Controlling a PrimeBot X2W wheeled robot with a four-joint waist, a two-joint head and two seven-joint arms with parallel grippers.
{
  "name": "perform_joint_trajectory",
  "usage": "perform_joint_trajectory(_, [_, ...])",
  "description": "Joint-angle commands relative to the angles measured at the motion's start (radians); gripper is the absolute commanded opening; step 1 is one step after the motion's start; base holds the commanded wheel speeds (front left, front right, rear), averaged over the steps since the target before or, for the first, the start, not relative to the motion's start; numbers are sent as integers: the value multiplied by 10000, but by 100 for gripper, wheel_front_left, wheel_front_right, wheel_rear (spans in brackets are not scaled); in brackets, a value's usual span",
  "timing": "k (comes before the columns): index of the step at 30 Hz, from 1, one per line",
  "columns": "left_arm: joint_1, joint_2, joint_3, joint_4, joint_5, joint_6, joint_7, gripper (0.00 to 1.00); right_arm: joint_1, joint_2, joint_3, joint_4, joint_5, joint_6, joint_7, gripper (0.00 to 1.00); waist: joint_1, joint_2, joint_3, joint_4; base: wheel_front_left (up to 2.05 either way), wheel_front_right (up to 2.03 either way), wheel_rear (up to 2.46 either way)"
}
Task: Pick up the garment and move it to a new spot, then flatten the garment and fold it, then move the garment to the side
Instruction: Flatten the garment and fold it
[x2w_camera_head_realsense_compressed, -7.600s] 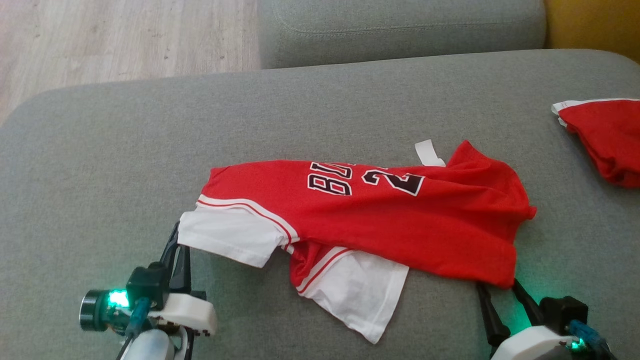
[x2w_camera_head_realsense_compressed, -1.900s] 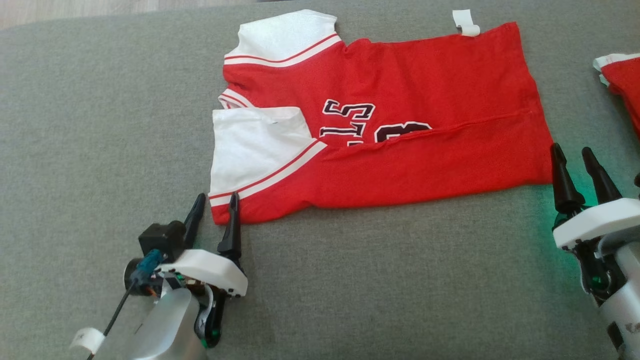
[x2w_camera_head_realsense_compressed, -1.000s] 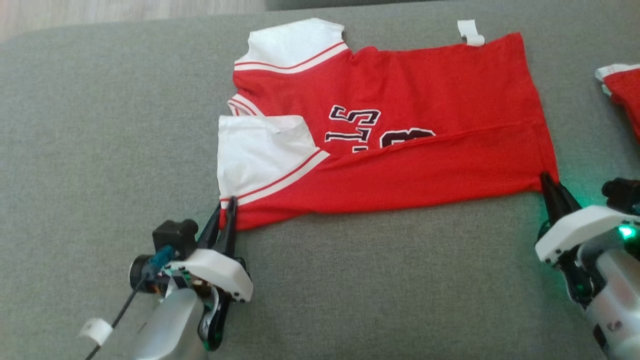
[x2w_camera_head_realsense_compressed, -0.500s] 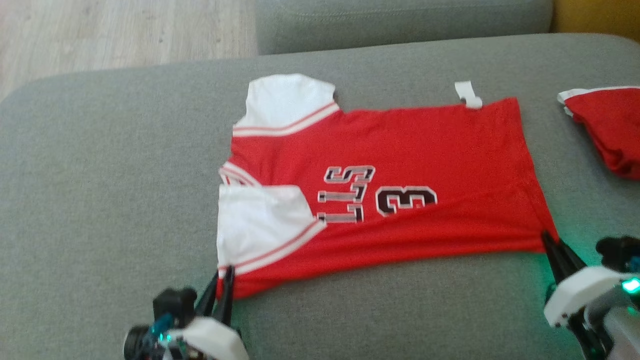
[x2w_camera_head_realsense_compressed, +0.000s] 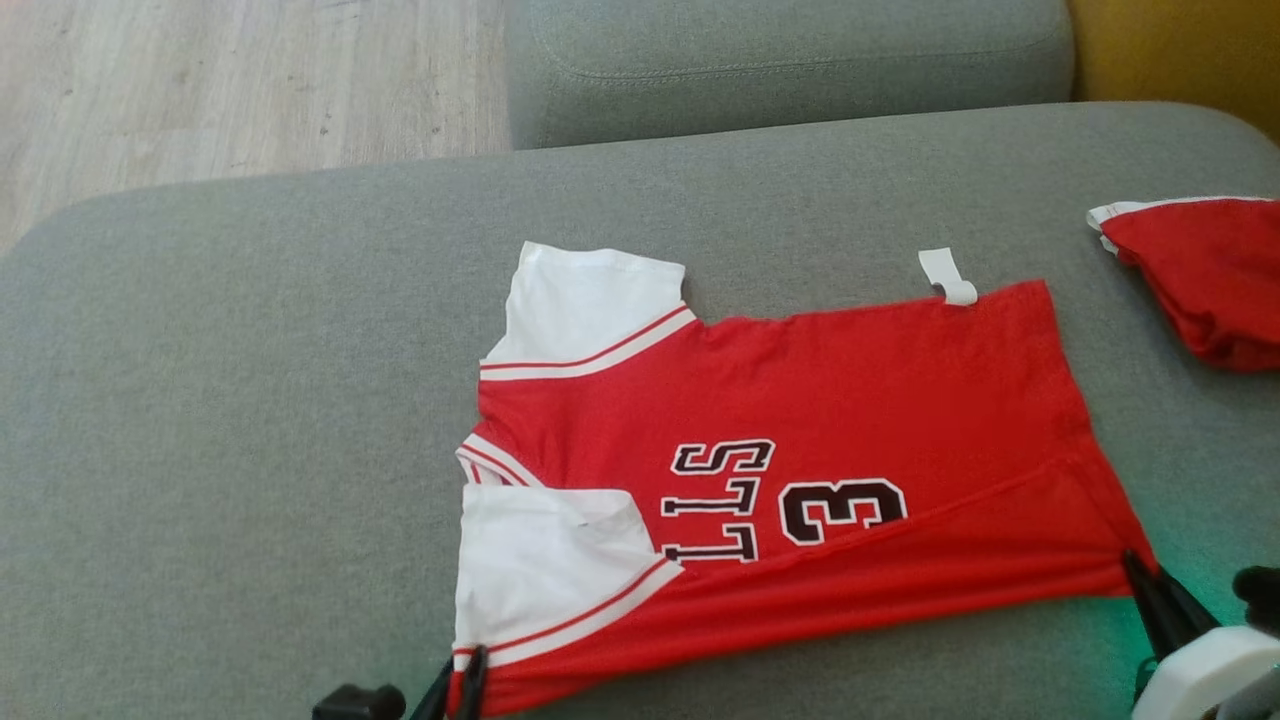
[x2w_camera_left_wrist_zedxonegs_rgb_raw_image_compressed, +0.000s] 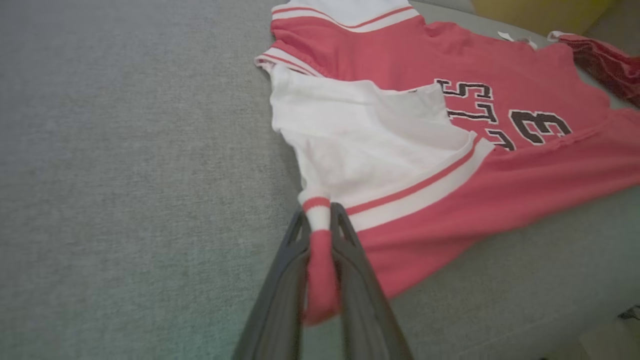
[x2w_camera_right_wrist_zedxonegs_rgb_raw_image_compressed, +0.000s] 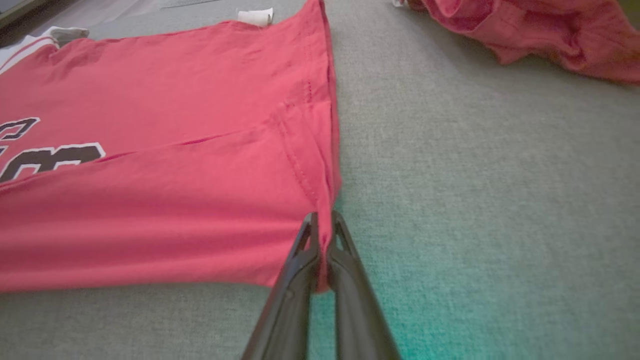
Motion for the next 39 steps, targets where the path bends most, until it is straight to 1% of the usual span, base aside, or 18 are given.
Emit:
perform_joint_trajectory(1, [-324, 210, 324, -330, -105, -20, -46, 0, 50, -410, -166, -187, -87, 33, -1, 0, 1, -1, -17, 33, 0, 0, 0])
perform_joint_trajectory(5, [-517, 169, 165, -108, -144, -224, 32, 0, 279, -170, -566, -352, -316, 33, 234, 0, 1, -1, -69, 89, 0, 0, 0])
perform_joint_trajectory(6, [-582, 142, 134, 4, -148, -246, 56, 0, 326, -120, -650, -402, -376, 33, 283, 2, 1, -1, -74, 89, 0, 0, 0])
perform_joint_trajectory(7, [-653, 121, 99, 118, -137, -265, 82, 0, 372, -71, -732, -452, -428, 33, 337, 38, 1, -1, -75, 87, 0, 0, 0])
perform_joint_trajectory(8, [-717, 93, 65, 224, -149, -285, 133, 22, 413, -26, -834, -489, -483, 33, 387, 95, 1, -1, -75, 82, 0, 0, 0])
perform_joint_trajectory(9, [-778, 77, 31, 316, -145, -291, 193, 64, 442, 8, -962, -519, -577, 33, 398, 100, 1, -1, -75, 72, 0, 0, 0])
perform_joint_trajectory(10, [-847, 71, 5, 378, -121, -283, 237, 100, 470, 61, -1075, -570, -666, 33, 398, 100, 1, -1, -75, 59, 0, 0, 0])
perform_joint_trajectory(13, [-1034, 98, 25, 341, -98, -247, 310, 100, 538, 198, -1347, -843, -919, 33, 388, 100, 1, -1, -57, -5, 0, 0, 0])
perform_joint_trajectory(15, [-1428, 330, 197, -14, -15, -224, 383, 100, 569, 310, -1615, -1213, -1166, 33, 381, 100, 1, -1, 57, -84, 0, 0, 0])
perform_joint_trajectory(19, [-2341, 749, 530, -476, 106, -314, 577, 100, 554, 450, -1855, -1660, -1411, 33, 470, 100, 1, -1, 296, -167, 0, 0, 0])
perform_joint_trajectory(22, [-3786, 1244, 740, -783, 338, -602, 1092, 100, 388, 616, -1972, -2190, -1670, 33, 638, 100, 1, -1, 749, -375, 0, 0, 0])
perform_joint_trajectory(24, [-4916, 1459, 817, -727, 331, -981, 1524, 100, 211, 711, -2003, -2557, -1814, 33, 768, 100, 1, -1, 1116, -550, 0, 0, 0])
perform_joint_trajectory(29, [-7646, 1770, 622, 210, 300, -2111, 2660, 100, -235, 822, -1974, -3489, -2000, 33, 1030, 100, 1, -1, 2116, -1094, 0, 0, 0])
perform_joint_trajectory(31, [-8556, 1736, 482, 705, 197, -2384, 2995, 100, -357, 841, -1981, -3785, -2034, 33, 1077, 100, 1, -1, 2471, -1293, 0, 0, 0])
perform_joint_trajectory(35, [-9930, 1668, 152, 1921, -231, -2668, 3650, 100, -549, 897, -1998, -4157, -2041, 33, 1087, 100, 1, -1, 2990, -1628, 0, 0, 0])
perform_joint_trajectory(39, [-10749, 1874, -241, 3260, -697, -2753, 4347, 100, -674, 1051, -1941, -4371, -2056, 33, 1103, 100, 1, -1, 3299, -1936, 0, 0, 0])
